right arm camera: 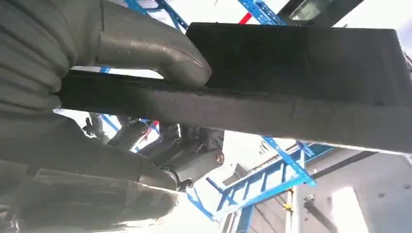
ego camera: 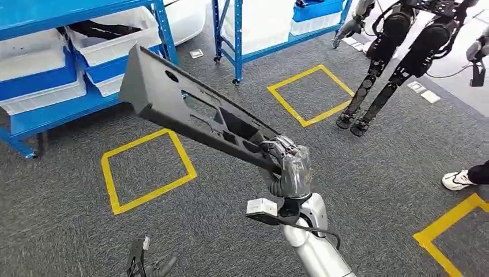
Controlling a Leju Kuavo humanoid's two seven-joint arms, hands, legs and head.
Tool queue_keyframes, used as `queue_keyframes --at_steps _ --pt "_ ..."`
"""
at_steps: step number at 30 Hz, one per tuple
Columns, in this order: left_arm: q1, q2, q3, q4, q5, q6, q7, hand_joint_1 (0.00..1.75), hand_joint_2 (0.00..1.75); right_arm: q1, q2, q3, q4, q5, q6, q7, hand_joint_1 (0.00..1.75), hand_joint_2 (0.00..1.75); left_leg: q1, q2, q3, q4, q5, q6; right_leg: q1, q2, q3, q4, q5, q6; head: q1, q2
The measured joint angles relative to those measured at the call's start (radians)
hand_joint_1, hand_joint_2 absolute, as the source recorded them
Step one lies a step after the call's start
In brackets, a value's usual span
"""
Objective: Take the parts from the cabinet and place them on the table.
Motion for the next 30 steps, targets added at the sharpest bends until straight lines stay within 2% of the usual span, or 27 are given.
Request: queue_keyframes --at_steps 1,2,3,4,5,6,7,8,9,10,11,12,13,15,16,17,18,19,20,21,22,23,25,26,27,30 --pt "-0.003 -0.003 0.001 0.0 0.0 0.0 0.0 0.0 1.75 0.0 -0.003 0.002 0.0 -0.001 0.0 0.0 1.75 1.75 0.009 0.019 0.002 -0.013 0.01 0.014 0.005 -0.02 -0.007 0.009 -0.003 0.002 0.001 0.0" --pt "-0.004 -0.003 0.001 0.0 -0.001 -0.002 0.0 0.0 1.75 -0.002 -0.006 0.006 0.0 -0.018 0.001 0.0 1.75 1.75 0.004 0.031 0.004 -0.016 0.014 0.02 0.009 -0.109 -0.025 0.036 -0.018 0.0 0.002 0.0" --pt "-0.004 -0.003 0.001 0.0 -0.003 -0.007 -0.001 0.0 1.75 -0.005 -0.008 0.011 0.0 -0.048 0.007 -0.001 1.75 1.75 0.003 0.047 0.001 -0.016 0.014 0.022 0.013 -0.14 -0.051 0.09 -0.047 -0.006 0.014 0.0" --pt "-0.001 -0.003 0.001 0.0 -0.006 -0.01 0.0 0.0 1.75 -0.007 -0.009 0.018 0.0 -0.121 0.036 -0.006 1.75 1.75 -0.001 0.064 0.001 -0.015 0.015 0.025 0.011 -0.151 -0.089 0.171 -0.083 -0.01 0.014 0.0" --pt "0.002 -0.002 0.001 0.0 -0.007 -0.01 -0.001 0.0 1.75 -0.007 -0.013 0.022 -0.003 -0.214 0.078 -0.011 1.75 1.75 -0.002 0.083 0.001 -0.015 0.015 0.025 0.011 -0.154 -0.123 0.247 -0.11 -0.013 0.014 0.0" --pt "0.004 0.0 0.002 0.0 -0.007 -0.01 -0.002 0.0 1.75 -0.007 -0.019 0.024 -0.008 -0.312 0.135 -0.017 1.75 1.75 -0.004 0.1 -0.001 -0.015 0.014 0.025 0.01 -0.155 -0.149 0.309 -0.127 -0.009 0.015 0.0" --pt "0.005 0.002 0.002 0.0 -0.011 -0.011 -0.003 0.0 1.75 -0.004 -0.027 0.024 -0.009 -0.39 0.186 -0.024 1.75 1.75 -0.005 0.118 -0.001 -0.015 0.014 0.025 0.009 -0.158 -0.149 0.316 -0.125 -0.002 0.014 0.0" --pt "0.005 0.002 0.002 0.0 -0.014 -0.011 -0.003 0.0 1.75 -0.002 -0.033 0.023 -0.01 -0.417 0.207 -0.026 1.75 1.75 -0.006 0.131 -0.001 -0.015 0.014 0.025 0.008 -0.161 -0.123 0.273 -0.109 0.005 0.015 0.0" --pt "0.005 0.003 0.002 0.0 -0.017 -0.011 -0.004 0.0 1.75 -0.002 -0.037 0.022 -0.013 -0.429 0.219 -0.028 1.75 1.75 -0.006 0.146 0.0 -0.015 0.013 0.024 0.008 -0.169 -0.076 0.19 -0.08 0.012 0.015 0.0" --pt "0.004 0.003 0.003 0.0 -0.018 -0.01 -0.005 0.0 1.75 -0.003 -0.039 0.022 -0.018 -0.435 0.226 -0.03 1.75 1.75 -0.006 0.158 0.0 -0.014 0.012 0.022 0.009 -0.192 -0.024 0.094 -0.051 0.016 0.014 0.0" --pt "0.003 0.004 0.003 0.0 -0.018 -0.01 -0.005 0.0 1.75 -0.003 -0.041 0.023 -0.023 -0.436 0.229 -0.035 1.75 1.75 -0.009 0.169 0.003 -0.014 0.01 0.019 0.012 -0.252 0.024 0.011 -0.036 0.013 0.015 0.0" --pt "0.003 0.004 0.003 -0.001 -0.019 -0.01 -0.006 0.0 1.75 -0.005 -0.041 0.024 -0.027 -0.439 0.234 -0.037 1.75 1.75 -0.019 0.181 0.0 -0.011 0.006 0.011 0.028 -0.25 0.033 0.0 -0.031 0.003 0.016 0.0" --pt "0.003 0.005 0.003 -0.001 -0.019 -0.01 -0.006 0.0 1.75 -0.005 -0.042 0.024 -0.029 -0.44 0.235 -0.04 1.75 1.75 -0.02 0.191 0.003 -0.012 0.006 0.009 0.023 -0.234 0.026 0.001 -0.027 -0.004 0.011 0.0" --pt "0.002 0.005 0.003 -0.003 -0.02 -0.01 -0.007 0.0 1.75 -0.003 -0.047 0.024 -0.03 -0.444 0.235 -0.039 1.75 1.75 -0.018 0.212 0.01 -0.016 0.005 0.002 0.027 -0.211 0.021 0.001 -0.027 -0.01 0.011 0.0" --pt "0.001 0.003 0.003 -0.006 -0.02 -0.011 -0.007 0.0 1.75 -0.003 -0.049 0.023 -0.033 -0.446 0.235 -0.039 1.75 1.75 -0.017 0.223 0.01 -0.015 -0.001 -0.005 0.016 -0.198 0.027 -0.004 -0.021 -0.021 0.011 0.0" --pt "-0.001 0.005 0.004 -0.007 -0.02 -0.011 -0.008 0.0 1.75 -0.002 -0.049 0.023 -0.037 -0.446 0.235 -0.039 1.75 1.75 -0.01 0.176 0.005 0.005 -0.02 -0.011 0.007 -0.184 0.027 -0.006 -0.017 -0.027 0.008 0.0" --pt "-0.001 0.006 0.004 -0.007 -0.02 -0.011 -0.008 0.0 1.75 -0.004 -0.05 0.022 -0.038 -0.448 0.235 -0.039 1.75 1.75 -0.005 0.124 -0.013 0.056 -0.059 -0.013 0.004 -0.177 0.026 -0.006 -0.015 -0.039 0.006 0.0" --pt "0.001 0.006 0.004 -0.007 -0.021 -0.011 -0.008 0.0 1.75 -0.003 -0.05 0.022 -0.038 -0.448 0.235 -0.039 1.75 1.75 -0.005 0.091 -0.049 0.143 -0.107 -0.015 0.005 -0.165 0.026 -0.006 -0.014 -0.043 0.001 0.0" --pt "0.005 0.007 0.005 -0.007 -0.02 -0.011 -0.008 0.0 1.75 -0.003 -0.05 0.023 -0.038 -0.448 0.235 -0.039 1.75 1.75 -0.005 0.078 -0.09 0.231 -0.147 -0.018 0.007 -0.151 0.024 -0.006 -0.014 -0.044 0.001 0.0" --pt "0.008 0.008 0.005 -0.007 -0.02 -0.011 -0.008 0.0 1.75 0.0 -0.051 0.023 -0.038 -0.448 0.235 -0.039 1.75 1.75 -0.005 0.074 -0.121 0.293 -0.165 -0.019 0.009 -0.136 0.023 -0.006 -0.013 -0.045 0.0 0.0" --pt "0.01 0.008 0.006 -0.007 -0.02 -0.01 -0.008 0.0 1.75 0.003 -0.052 0.023 -0.038 -0.449 0.236 -0.039 1.75 1.75 -0.005 0.073 -0.131 0.311 -0.159 -0.018 0.009 -0.121 0.023 -0.005 -0.011 -0.047 0.001 0.0" --pt "0.011 0.008 0.006 -0.007 -0.02 -0.009 -0.008 0.0 1.75 0.004 -0.052 0.023 -0.038 -0.45 0.238 -0.039 1.75 1.75 -0.005 0.073 -0.12 0.283 -0.132 -0.017 0.009 -0.107 0.023 -0.004 -0.011 -0.046 0.0 0.0" --pt "0.01 0.008 0.01 -0.007 -0.022 -0.013 -0.008 0.0 1.75 0.003 -0.052 0.023 -0.039 -0.455 0.245 -0.039 1.75 1.75 -0.001 0.062 -0.044 0.124 -0.04 -0.013 0.009 -0.077 0.023 0.002 -0.011 -0.045 0.0 0.0" --pt "0.01 0.01 0.012 -0.007 -0.027 -0.02 -0.008 0.0 1.75 0.003 -0.052 0.022 -0.04 -0.462 0.252 -0.039 1.75 1.75 0.005 0.02 0.0 0.034 -0.005 -0.011 0.009 -0.062 0.021 0.009 -0.011 -0.044 0.0 0.0" --pt "0.01 0.012 0.013 -0.007 -0.03 -0.021 -0.008 0.0 1.75 0.001 -0.052 0.022 -0.04 -0.473 0.26 -0.039 1.75 1.75 0.006 -0.006 0.011 0.012 -0.02 -0.012 0.021 -0.053 0.014 0.015 -0.011 -0.04 0.0 0.0" --pt "0.009 0.011 0.013 -0.008 -0.048 -0.016 -0.015 0.0 1.75 0.006 -0.053 0.021 -0.044 -0.507 0.288 -0.039 1.75 1.75 -0.005 0.023 0.006 0.014 -0.015 -0.001 0.012 -0.024 0.0 0.005 0.002 -0.017 0.001 0.0"
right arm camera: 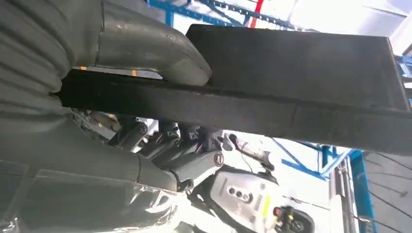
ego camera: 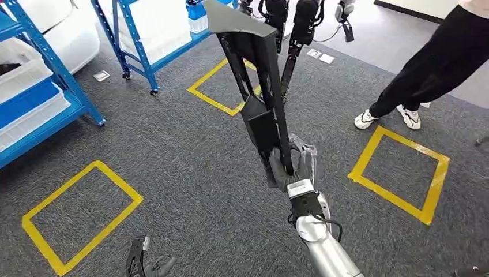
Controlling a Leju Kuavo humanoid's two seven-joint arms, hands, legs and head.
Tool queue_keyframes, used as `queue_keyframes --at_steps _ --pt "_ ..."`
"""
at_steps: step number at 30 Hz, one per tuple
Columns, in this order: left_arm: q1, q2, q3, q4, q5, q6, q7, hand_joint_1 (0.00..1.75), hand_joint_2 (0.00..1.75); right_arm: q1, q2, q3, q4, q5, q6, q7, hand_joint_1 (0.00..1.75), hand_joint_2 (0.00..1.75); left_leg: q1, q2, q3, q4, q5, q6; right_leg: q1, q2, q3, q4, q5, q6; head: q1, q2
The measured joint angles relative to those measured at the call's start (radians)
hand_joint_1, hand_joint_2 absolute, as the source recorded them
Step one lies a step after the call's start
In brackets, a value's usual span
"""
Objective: Take the parts from the cabinet and place them on the table.
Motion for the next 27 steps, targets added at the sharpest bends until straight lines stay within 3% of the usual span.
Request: queue_keyframes --at_steps 1,2,3,4,6,7,9,10,11,12,13,16,17,18,19,20,21,22,23,24,25,26,27 --pt "-0.002 -0.003 0.0 -0.001 -0.004 0.005 -0.003 0.0 1.75 0.001 -0.003 -0.002 -0.001 -0.005 0.002 0.0 1.75 1.75 0.002 0.015 0.002 -0.01 0.008 0.011 0.007 0.015 -0.007 -0.003 0.005 0.009 0.001 0.0" --pt "-0.006 -0.003 0.0 -0.001 -0.006 0.005 -0.004 0.0 1.75 0.003 -0.005 -0.005 -0.002 -0.008 0.003 0.0 1.75 1.75 0.005 0.032 0.005 -0.02 0.017 0.022 -0.001 -0.024 -0.016 0.014 -0.004 0.009 -0.002 0.0" --pt "-0.006 -0.004 0.0 -0.002 -0.007 0.005 -0.005 0.0 1.75 0.002 -0.006 -0.007 -0.005 -0.011 0.003 0.0 1.75 1.75 0.004 0.039 0.005 -0.024 0.02 0.033 0.009 -0.084 -0.039 0.058 -0.032 0.004 0.005 0.0" --pt "-0.004 -0.004 0.0 -0.002 -0.008 0.005 -0.004 0.0 1.75 0.0 -0.006 -0.007 -0.006 -0.012 0.004 -0.001 1.75 1.75 0.001 0.057 0.004 -0.024 0.02 0.033 0.009 -0.114 -0.078 0.136 -0.067 0.002 0.017 0.0" --pt "-0.001 -0.003 0.0 -0.002 -0.01 0.005 -0.005 0.0 1.75 0.002 -0.007 -0.007 -0.006 -0.013 0.008 -0.001 1.75 1.75 -0.004 0.086 0.001 -0.023 0.02 0.034 0.005 -0.131 -0.147 0.287 -0.122 0.003 0.016 0.0" --pt "0.0 -0.002 0.0 -0.002 -0.01 0.006 -0.004 0.0 1.75 0.006 -0.008 -0.007 -0.006 -0.013 0.009 -0.001 1.75 1.75 -0.005 0.101 0.0 -0.023 0.019 0.034 0.001 -0.132 -0.163 0.327 -0.131 0.009 0.017 0.0" --pt "-0.001 -0.001 0.0 -0.003 -0.012 0.006 -0.005 0.0 1.75 0.009 -0.012 -0.008 -0.006 -0.016 0.01 0.0 1.75 1.75 -0.005 0.124 0.0 -0.023 0.018 0.033 -0.003 -0.138 -0.127 0.269 -0.107 0.024 0.018 0.0" --pt "-0.001 -0.002 0.0 -0.004 -0.014 0.016 -0.011 0.0 1.75 0.008 -0.013 -0.009 -0.006 -0.02 0.015 0.0 1.75 1.75 -0.005 0.141 0.003 -0.023 0.016 0.029 -0.007 -0.16 -0.052 0.136 -0.062 0.038 0.017 0.0" --pt "-0.001 -0.003 0.0 -0.006 -0.019 0.024 -0.017 0.0 1.75 0.008 -0.013 -0.01 -0.009 -0.021 0.017 -0.001 1.75 1.75 -0.006 0.152 0.006 -0.022 0.013 0.025 -0.007 -0.21 0.002 0.041 -0.036 0.042 0.018 0.0" --pt "-0.001 -0.002 0.0 -0.007 -0.026 0.029 -0.023 0.0 1.75 0.006 -0.013 -0.01 -0.012 -0.021 0.017 -0.001 1.75 1.75 -0.014 0.162 0.006 -0.02 0.009 0.018 0.0 -0.258 0.021 0.001 -0.038 0.032 0.019 0.0" --pt "-0.002 -0.002 0.0 -0.007 -0.031 0.034 -0.027 0.0 1.75 0.006 -0.011 -0.01 -0.015 -0.019 0.017 -0.001 1.75 1.75 -0.018 0.174 0.006 -0.02 0.006 0.013 0.012 -0.239 0.022 0.0 -0.03 0.023 0.015 0.0" --pt "-0.001 -0.005 0.0 -0.009 -0.043 0.038 -0.039 0.0 1.75 0.017 -0.017 -0.018 -0.028 -0.009 0.015 0.002 1.75 1.75 -0.015 0.209 0.016 -0.022 0.0 0.002 0.01 -0.196 0.014 -0.001 -0.026 0.01 0.013 0.0" --pt "-0.002 -0.007 0.0 -0.012 -0.046 0.03 -0.04 0.0 1.75 0.021 -0.018 -0.018 -0.036 -0.004 0.014 0.005 1.75 1.75 -0.007 0.198 0.011 -0.016 -0.011 -0.007 -0.013 -0.182 0.02 -0.005 -0.021 0.001 0.013 0.0" --pt "-0.002 -0.005 0.0 -0.013 -0.05 0.025 -0.04 0.0 1.75 0.022 -0.02 -0.019 -0.043 0.002 0.014 0.006 1.75 1.75 -0.002 0.13 0.003 0.017 -0.037 -0.01 -0.011 -0.167 0.019 -0.005 -0.02 -0.003 0.007 0.0" --pt "0.0 -0.006 0.0 -0.013 -0.056 0.024 -0.04 0.0 1.75 0.021 -0.019 -0.019 -0.045 0.007 0.014 0.008 1.75 1.75 -0.001 0.083 -0.026 0.087 -0.079 -0.01 -0.009 -0.157 0.019 -0.005 -0.019 -0.017 0.006 0.0" --pt "0.005 -0.006 0.0 -0.013 -0.061 0.024 -0.04 0.0 1.75 0.022 -0.019 -0.019 -0.048 0.017 0.014 0.009 1.75 1.75 0.0 0.06 -0.069 0.181 -0.124 -0.012 -0.009 -0.14 0.019 -0.005 -0.019 -0.018 -0.001 0.0" --pt "0.01 -0.006 0.0 -0.013 -0.064 0.029 -0.037 0.0 1.75 0.024 -0.019 -0.019 -0.049 0.029 0.014 0.011 1.75 1.75 0.0 0.052 -0.106 0.254 -0.15 -0.014 -0.007 -0.123 0.019 -0.005 -0.018 -0.021 -0.001 0.0" --pt "0.013 -0.005 0.0 -0.012 -0.065 0.033 -0.037 0.0 1.75 0.029 -0.021 -0.019 -0.049 0.04 0.014 0.016 1.75 1.75 0.0 0.05 -0.133 0.299 -0.157 -0.015 -0.006 -0.106 0.019 -0.005 -0.018 -0.021 -0.002 0.0" --pt "0.015 -0.005 0.0 -0.013 -0.067 0.037 -0.036 0.0 1.75 0.032 -0.023 -0.02 -0.05 0.047 0.014 0.021 1.75 1.75 0.001 0.05 -0.14 0.298 -0.142 -0.016 -0.006 -0.09 0.019 -0.004 -0.018 -0.021 -0.001 0.0" --pt "0.014 -0.005 0.0 -0.013 -0.069 0.037 -0.035 0.0 1.75 0.034 -0.024 -0.022 -0.051 0.051 0.014 0.025 1.75 1.75 0.004 0.05 -0.125 0.254 -0.104 -0.015 -0.007 -0.074 0.019 -0.002 -0.018 -0.021 -0.002 0.0" --pt "0.014 -0.005 0.0 -0.013 -0.073 0.038 -0.034 0.0 1.75 0.034 -0.025 -0.026 -0.052 0.054 0.016 0.029 1.75 1.75 0.007 0.046 -0.091 0.175 -0.055 -0.015 -0.009 -0.057 0.02 0.002 -0.018 -0.02 -0.002 0.0" --pt "0.014 -0.004 0.0 -0.013 -0.077 0.038 -0.034 0.0 1.75 0.034 -0.025 -0.029 -0.056 0.056 0.017 0.033 1.75 1.75 0.013 0.029 -0.055 0.095 -0.013 -0.016 -0.01 -0.043 0.019 0.006 -0.018 -0.02 -0.003 0.0" --pt "0.015 -0.004 0.0 -0.013 -0.077 0.038 -0.034 0.0 1.75 0.034 -0.025 -0.032 -0.06 0.057 0.018 0.035 1.75 1.75 0.024 -0.032 -0.031 0.031 0.007 -0.019 -0.01 -0.031 0.014 0.011 -0.021 -0.015 -0.002 0.0"
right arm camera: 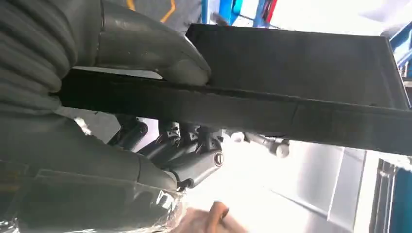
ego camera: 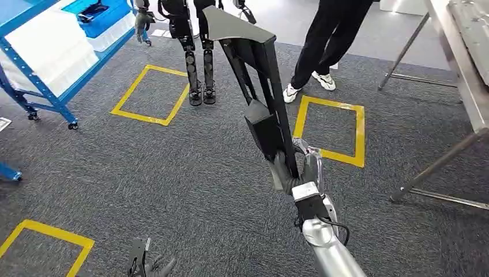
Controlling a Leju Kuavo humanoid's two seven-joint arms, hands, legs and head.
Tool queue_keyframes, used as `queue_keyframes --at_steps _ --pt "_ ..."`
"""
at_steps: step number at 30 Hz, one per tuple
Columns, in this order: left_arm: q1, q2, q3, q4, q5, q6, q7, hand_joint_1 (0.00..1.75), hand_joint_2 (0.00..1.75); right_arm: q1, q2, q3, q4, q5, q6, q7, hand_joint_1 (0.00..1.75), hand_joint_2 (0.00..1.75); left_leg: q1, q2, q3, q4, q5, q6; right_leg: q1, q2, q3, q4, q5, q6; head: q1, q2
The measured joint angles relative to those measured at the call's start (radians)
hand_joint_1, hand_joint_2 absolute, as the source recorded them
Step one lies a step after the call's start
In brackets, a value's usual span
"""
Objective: Take the parts from the cabinet and place them on the table.
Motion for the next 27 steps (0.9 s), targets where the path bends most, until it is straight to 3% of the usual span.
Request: queue_keyframes --at_steps 1,2,4,5,6,7,9,10,11,12,13,14,15,16,17,19,20,21,22,23,25,26,27 --pt "0.0 0.0 0.0 0.0 -0.002 0.0 0.003 0.0 1.75 -0.002 0.0 -0.002 -0.005 0.002 0.0 0.003 1.75 1.75 0.002 -0.023 0.005 -0.018 -0.007 -0.003 0.013 0.012 -0.01 0.014 -0.004 0.007 0.002 0.0" --pt "0.003 0.0 0.001 0.0 -0.005 0.002 0.009 0.0 1.75 0.0 0.0 -0.004 -0.009 0.006 0.001 0.004 1.75 1.75 -0.005 -0.009 0.003 -0.013 -0.007 0.0 0.009 0.021 -0.016 0.008 0.001 0.015 0.004 0.0" --pt "0.003 -0.003 0.001 -0.002 -0.012 0.003 0.011 0.0 1.75 0.007 -0.003 -0.013 -0.018 0.034 -0.005 0.007 1.75 1.75 -0.019 0.016 0.004 -0.015 -0.001 0.015 0.006 0.049 -0.025 -0.002 0.012 0.032 0.003 0.0" --pt "0.002 -0.007 0.002 -0.003 -0.014 0.003 0.011 0.0 1.75 0.009 -0.005 -0.017 -0.021 0.052 -0.011 0.009 1.75 1.75 -0.012 0.032 0.006 -0.027 0.008 0.03 0.005 0.04 -0.036 0.003 0.01 0.037 0.002 0.0" --pt "0.0 -0.006 0.003 -0.003 -0.018 0.003 0.012 0.0 1.75 0.011 -0.006 -0.021 -0.024 0.078 -0.029 0.013 1.75 1.75 -0.015 0.042 0.008 -0.031 0.012 0.037 0.006 -0.033 -0.045 0.028 -0.002 0.035 0.004 0.0" --pt "0.002 -0.006 0.006 -0.005 -0.019 0.003 0.012 0.0 1.75 0.007 -0.007 -0.024 -0.024 0.112 -0.051 0.021 1.75 1.75 -0.017 0.057 0.008 -0.031 0.012 0.043 0.011 -0.075 -0.074 0.085 -0.032 0.03 0.014 0.0" --pt "0.011 -0.006 0.015 -0.005 -0.025 0.0 0.013 0.0 1.75 0.005 -0.009 -0.025 -0.025 0.212 -0.122 0.042 1.75 1.75 -0.024 0.092 0.007 -0.031 0.011 0.046 0.01 -0.096 -0.154 0.253 -0.098 0.027 0.014 0.0" --pt "0.013 -0.006 0.019 -0.004 -0.027 0.0 0.014 0.0 1.75 0.005 -0.012 -0.026 -0.024 0.259 -0.154 0.058 1.75 1.75 -0.026 0.108 0.007 -0.031 0.01 0.047 0.008 -0.099 -0.183 0.315 -0.115 0.03 0.014 0.0" --pt "0.014 -0.006 0.023 -0.005 -0.029 0.0 0.014 0.0 1.75 0.005 -0.016 -0.029 -0.023 0.307 -0.182 0.076 1.75 1.75 -0.027 0.123 0.007 -0.031 0.01 0.047 0.007 -0.101 -0.186 0.325 -0.113 0.036 0.014 0.0" --pt "0.013 -0.006 0.029 -0.005 -0.029 0.0 0.014 0.0 1.75 0.005 -0.02 -0.034 -0.023 0.351 -0.204 0.091 1.75 1.75 -0.027 0.136 0.007 -0.031 0.009 0.047 0.007 -0.103 -0.164 0.288 -0.099 0.043 0.014 0.0" --pt "0.013 -0.006 0.032 -0.005 -0.032 0.0 0.015 0.0 1.75 0.004 -0.024 -0.04 -0.023 0.392 -0.226 0.107 1.75 1.75 -0.027 0.15 0.008 -0.031 0.008 0.046 0.007 -0.112 -0.114 0.201 -0.069 0.052 0.015 0.0" --pt "0.013 -0.007 0.034 -0.006 -0.035 0.0 0.018 0.0 1.75 0.002 -0.027 -0.048 -0.023 0.427 -0.243 0.12 1.75 1.75 -0.027 0.16 0.01 -0.03 0.006 0.044 0.006 -0.133 -0.059 0.103 -0.04 0.057 0.014 0.0" --pt "0.013 -0.007 0.036 -0.008 -0.039 0.0 0.018 0.0 1.75 -0.002 -0.03 -0.056 -0.023 0.453 -0.254 0.129 1.75 1.75 -0.029 0.17 0.013 -0.03 0.004 0.04 0.007 -0.192 -0.008 0.015 -0.021 0.055 0.014 0.0" --pt "0.013 -0.007 0.039 -0.01 -0.039 -0.001 0.018 0.0 1.75 -0.009 -0.033 -0.061 -0.023 0.462 -0.26 0.133 1.75 1.75 -0.037 0.18 0.012 -0.028 -0.001 0.032 0.026 -0.204 0.0 0.003 -0.015 0.047 0.014 0.0" --pt "0.013 -0.006 0.041 -0.01 -0.04 -0.001 0.019 0.0 1.75 -0.013 -0.034 -0.064 -0.023 0.467 -0.263 0.134 1.75 1.75 -0.037 0.19 0.015 -0.03 -0.002 0.029 0.025 -0.187 -0.006 0.001 -0.01 0.036 0.013 0.0" --pt "0.013 -0.009 0.045 -0.011 -0.041 -0.001 0.02 0.0 1.75 -0.013 -0.039 -0.074 -0.022 0.48 -0.27 0.14 1.75 1.75 -0.033 0.214 0.023 -0.036 -0.003 0.02 0.031 -0.163 -0.009 0.0 -0.008 0.028 0.012 0.0" --pt "0.013 -0.011 0.047 -0.013 -0.045 -0.002 0.021 0.0 1.75 -0.014 -0.042 -0.082 -0.023 0.496 -0.27 0.147 1.75 1.75 -0.03 0.218 0.026 -0.034 -0.01 0.011 0.017 -0.148 -0.001 -0.011 -0.001 0.016 0.012 0.0" --pt "0.011 -0.009 0.051 -0.014 -0.051 -0.004 0.023 0.0 1.75 -0.014 -0.043 -0.087 -0.023 0.507 -0.27 0.151 1.75 1.75 -0.024 0.166 0.022 -0.018 -0.023 0.006 0.008 -0.135 0.002 -0.013 0.001 0.012 0.008 0.0" --pt "0.012 -0.009 0.054 -0.015 -0.056 -0.01 0.024 0.0 1.75 -0.019 -0.046 -0.092 -0.021 0.511 -0.27 0.155 1.75 1.75 -0.022 0.117 0.001 0.033 -0.059 0.007 0.005 -0.126 0.002 -0.013 0.003 -0.002 0.008 0.0" --pt "0.015 -0.009 0.057 -0.015 -0.061 -0.013 0.03 0.0 1.75 -0.022 -0.046 -0.095 -0.018 0.517 -0.27 0.155 1.75 1.75 -0.023 0.092 -0.034 0.112 -0.102 0.006 0.007 -0.114 0.002 -0.013 0.002 -0.007 0.001 0.0" --pt "0.021 -0.007 0.063 -0.015 -0.063 -0.013 0.032 0.0 1.75 -0.022 -0.048 -0.104 -0.01 0.519 -0.269 0.156 1.75 1.75 -0.023 0.081 -0.109 0.258 -0.16 0.002 0.011 -0.085 0.002 -0.013 0.002 -0.008 0.0 0.0" --pt "0.025 -0.005 0.064 -0.015 -0.063 -0.013 0.032 0.0 1.75 -0.021 -0.051 -0.108 -0.006 0.519 -0.269 0.156 1.75 1.75 -0.023 0.081 -0.128 0.285 -0.155 0.003 0.012 -0.069 0.003 -0.012 0.002 -0.008 0.0 0.0" --pt "0.026 -0.004 0.065 -0.015 -0.064 -0.013 0.032 0.0 1.75 -0.021 -0.054 -0.111 -0.002 0.519 -0.269 0.158 1.75 1.75 -0.022 0.081 -0.122 0.259 -0.126 0.004 0.012 -0.053 0.003 -0.011 0.002 -0.008 0.0 0.0"
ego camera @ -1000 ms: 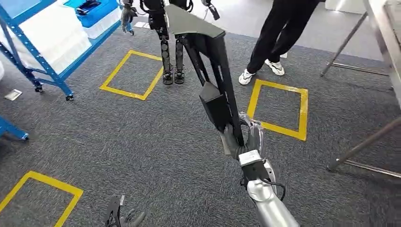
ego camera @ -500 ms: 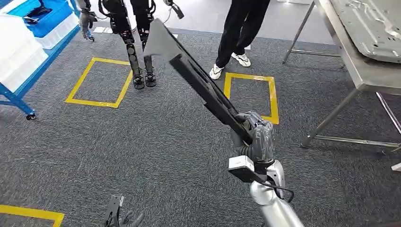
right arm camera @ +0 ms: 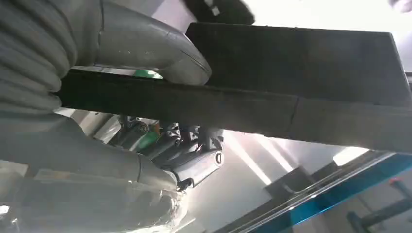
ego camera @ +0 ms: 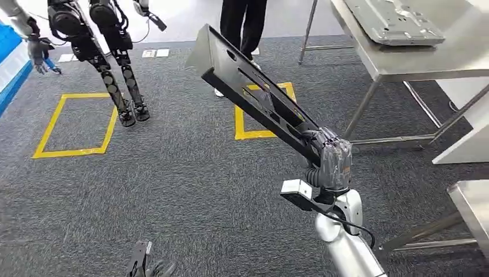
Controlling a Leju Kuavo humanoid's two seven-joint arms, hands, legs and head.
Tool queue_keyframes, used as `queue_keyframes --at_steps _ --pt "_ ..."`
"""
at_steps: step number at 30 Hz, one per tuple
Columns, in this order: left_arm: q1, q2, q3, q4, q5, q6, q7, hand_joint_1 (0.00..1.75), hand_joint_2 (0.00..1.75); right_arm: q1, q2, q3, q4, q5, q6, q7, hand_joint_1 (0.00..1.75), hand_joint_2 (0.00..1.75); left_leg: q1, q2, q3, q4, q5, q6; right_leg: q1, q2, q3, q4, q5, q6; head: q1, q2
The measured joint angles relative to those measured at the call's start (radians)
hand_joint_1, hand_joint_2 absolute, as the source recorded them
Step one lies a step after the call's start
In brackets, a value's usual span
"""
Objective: Take the parts from the cabinet and place them on the table.
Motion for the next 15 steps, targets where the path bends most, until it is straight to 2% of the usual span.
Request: queue_keyframes --at_steps 2,3,4,5,6,7,8,9,10,11,13,14,15 --pt "0.0 0.002 0.006 -0.001 -0.001 0.0 0.0 0.0 1.75 -0.001 -0.003 -0.006 0.005 -0.004 0.001 0.002 1.75 1.75 0.004 -0.012 0.072 -0.161 0.101 0.003 -0.002 0.032 0.001 0.008 -0.001 0.001 -0.001 0.0" --pt "0.0 0.003 0.009 -0.001 -0.005 -0.001 0.0 0.0 1.75 -0.002 -0.004 -0.008 0.008 -0.01 0.004 0.002 1.75 1.75 0.009 -0.046 0.108 -0.243 0.138 0.004 -0.002 0.045 0.0 0.011 -0.001 0.002 -0.001 0.0" --pt "0.0 0.005 0.012 -0.001 -0.008 -0.002 0.0 0.0 1.75 -0.003 -0.006 -0.013 0.012 -0.023 0.01 -0.001 1.75 1.75 0.017 -0.108 0.119 -0.265 0.124 0.005 0.004 0.055 -0.007 0.015 -0.002 0.006 0.0 0.0" --pt "0.001 0.005 0.013 -0.001 -0.009 -0.002 0.0 0.0 1.75 -0.007 -0.007 -0.016 0.016 -0.036 0.015 -0.005 1.75 1.75 0.014 -0.101 0.117 -0.272 0.127 0.007 0.006 0.067 -0.014 0.017 0.001 0.011 0.005 0.0" --pt "0.003 0.005 0.014 -0.001 -0.01 -0.002 0.0 0.0 1.75 -0.007 -0.011 -0.022 0.021 -0.051 0.017 -0.011 1.75 1.75 0.007 -0.087 0.118 -0.273 0.126 0.011 0.001 0.079 -0.022 0.012 0.005 0.021 0.003 0.0" --pt "0.002 0.005 0.015 -0.001 -0.011 -0.002 0.0 0.0 1.75 -0.004 -0.014 -0.027 0.024 -0.058 0.018 -0.015 1.75 1.75 0.0 -0.077 0.12 -0.273 0.128 0.018 -0.002 0.092 -0.024 0.007 0.01 0.031 0.003 0.0" --pt "0.0 0.004 0.017 -0.003 -0.013 -0.003 0.0 0.0 1.75 -0.005 -0.019 -0.034 0.028 -0.064 0.018 -0.017 1.75 1.75 0.002 -0.061 0.125 -0.285 0.135 0.029 0.001 0.105 -0.031 0.003 0.013 0.039 0.003 0.0" --pt "-0.002 0.005 0.018 -0.004 -0.018 -0.006 0.001 0.0 1.75 -0.005 -0.025 -0.042 0.033 -0.068 0.018 -0.02 1.75 1.75 0.006 -0.046 0.129 -0.296 0.143 0.04 -0.001 0.054 -0.035 0.018 0.007 0.039 0.005 0.0" --pt "-0.002 0.005 0.021 -0.004 -0.019 -0.007 0.001 0.0 1.75 -0.011 -0.027 -0.046 0.037 -0.068 0.018 -0.026 1.75 1.75 0.003 -0.033 0.132 -0.301 0.145 0.048 0.005 -0.005 -0.056 0.055 -0.013 0.035 0.007 0.0" --pt "-0.001 0.006 0.024 -0.004 -0.023 -0.008 0.005 0.0 1.75 -0.019 -0.027 -0.047 0.044 -0.063 0.017 -0.03 1.75 1.75 0.001 -0.016 0.133 -0.301 0.145 0.05 0.004 -0.032 -0.091 0.124 -0.044 0.031 0.013 0.0" --pt "0.001 0.006 0.03 -0.004 -0.029 -0.008 0.007 0.0 1.75 -0.021 -0.029 -0.05 0.056 -0.053 0.015 -0.031 1.75 1.75 -0.005 0.019 0.133 -0.301 0.143 0.052 -0.001 -0.045 -0.17 0.285 -0.1 0.031 0.012 0.0" --pt "0.001 0.007 0.034 -0.004 -0.029 -0.008 0.008 0.0 1.75 -0.019 -0.03 -0.05 0.061 -0.051 0.015 -0.031 1.75 1.75 -0.005 0.033 0.133 -0.3 0.142 0.052 -0.004 -0.047 -0.188 0.322 -0.106 0.037 0.013 0.0" --pt "0.0 0.007 0.037 -0.004 -0.029 -0.009 0.008 0.0 1.75 -0.018 -0.032 -0.052 0.069 -0.05 0.015 -0.031 1.75 1.75 -0.005 0.047 0.133 -0.3 0.141 0.05 -0.007 -0.049 -0.182 0.308 -0.096 0.045 0.012 0.0"
